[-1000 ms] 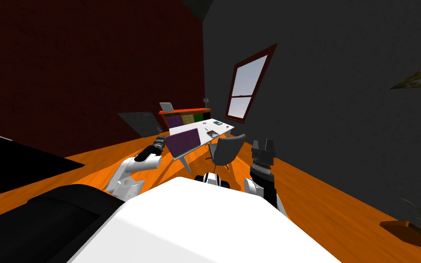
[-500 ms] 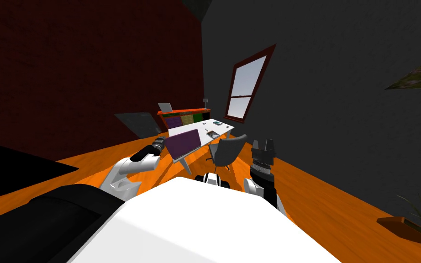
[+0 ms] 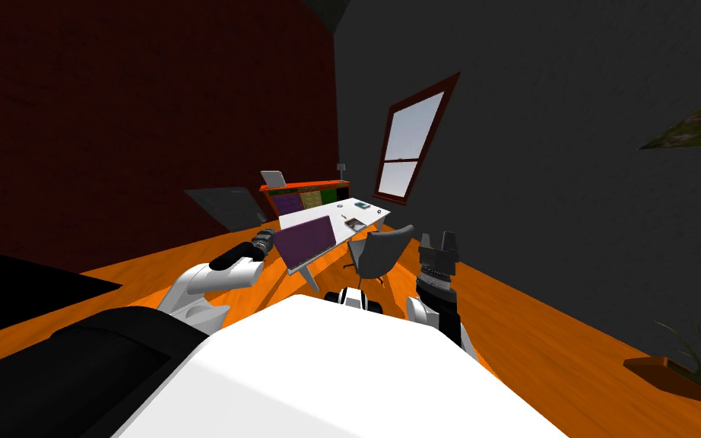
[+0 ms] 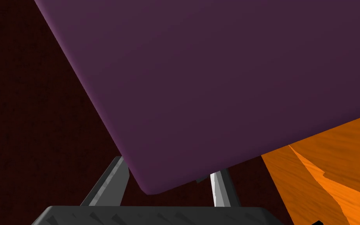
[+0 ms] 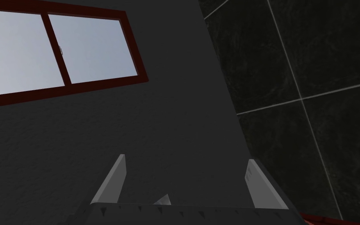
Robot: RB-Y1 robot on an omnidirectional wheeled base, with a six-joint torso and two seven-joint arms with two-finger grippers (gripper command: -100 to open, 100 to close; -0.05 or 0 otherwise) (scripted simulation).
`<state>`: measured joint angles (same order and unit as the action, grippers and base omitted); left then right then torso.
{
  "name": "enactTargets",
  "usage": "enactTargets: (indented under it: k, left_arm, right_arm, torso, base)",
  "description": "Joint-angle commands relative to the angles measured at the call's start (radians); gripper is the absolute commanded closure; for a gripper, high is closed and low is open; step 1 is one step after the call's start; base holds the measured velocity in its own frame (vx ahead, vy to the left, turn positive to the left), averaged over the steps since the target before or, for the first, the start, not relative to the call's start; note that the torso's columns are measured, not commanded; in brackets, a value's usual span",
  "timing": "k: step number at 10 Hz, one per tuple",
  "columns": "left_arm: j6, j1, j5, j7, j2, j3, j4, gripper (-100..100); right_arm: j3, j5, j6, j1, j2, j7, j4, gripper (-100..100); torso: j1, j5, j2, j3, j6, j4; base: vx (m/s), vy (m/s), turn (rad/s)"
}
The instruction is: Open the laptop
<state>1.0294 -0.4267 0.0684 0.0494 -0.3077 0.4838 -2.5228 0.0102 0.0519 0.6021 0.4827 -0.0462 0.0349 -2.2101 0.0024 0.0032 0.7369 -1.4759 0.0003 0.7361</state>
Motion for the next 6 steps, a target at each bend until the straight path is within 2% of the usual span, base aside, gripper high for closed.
enactTargets:
  k: [1, 2, 3, 4, 5, 6]
  left_arm:
    - [0.062, -0.004, 0.011, 0.005, -0.004, -0.002, -0.013, 100]
    - [0.042, -0.001, 0.01, 0.004, -0.006, 0.002, -0.015, 100]
    - [0.094, 0.002, 0.036, 0.015, -0.013, 0.01, -0.025, 100]
    - [0.094, 0.002, 0.036, 0.015, -0.013, 0.01, -0.025, 100]
    - [0.131, 0.004, 0.062, 0.025, -0.019, 0.017, -0.032, 100]
    - [0.142, 0.004, 0.062, 0.025, -0.019, 0.017, -0.032, 100]
  right_arm:
    - [0.0, 0.0, 0.0, 0.0, 0.0, 0.0, 0.0, 0]
    - [0.0, 0.0, 0.0, 0.0, 0.0, 0.0, 0.0, 0]
    - [0.0, 0.0, 0.0, 0.0, 0.0, 0.0, 0.0, 0]
    - [0.0, 0.0, 0.0, 0.0, 0.0, 0.0, 0.0, 0]
    - [0.0, 0.0, 0.0, 0.0, 0.0, 0.0, 0.0, 0]
    - [0.0, 0.0, 0.0, 0.0, 0.0, 0.0, 0.0, 0]
  torso:
    - [0.0, 0.001, -0.001, 0.0, 0.0, -0.001]
    - [0.0, 0.002, 0.0, 0.0, -0.001, -0.001]
    - [0.0, 0.001, 0.0, 0.001, -0.001, 0.0]
    - [0.001, 0.0, -0.001, 0.0, 0.0, 0.0]
    - [0.002, 0.0, -0.002, -0.001, 0.0, 0.0]
    - [0.003, 0.0, -0.003, -0.002, 0.0, 0.0]
  base:
    - [0.017, 0.026, -0.01]
    - [0.008, 0.008, -0.001]
    - [0.029, 0.035, -0.028]
    - [0.035, 0.044, -0.021]
    - [0.037, 0.059, -0.025]
    - [0.033, 0.055, -0.022]
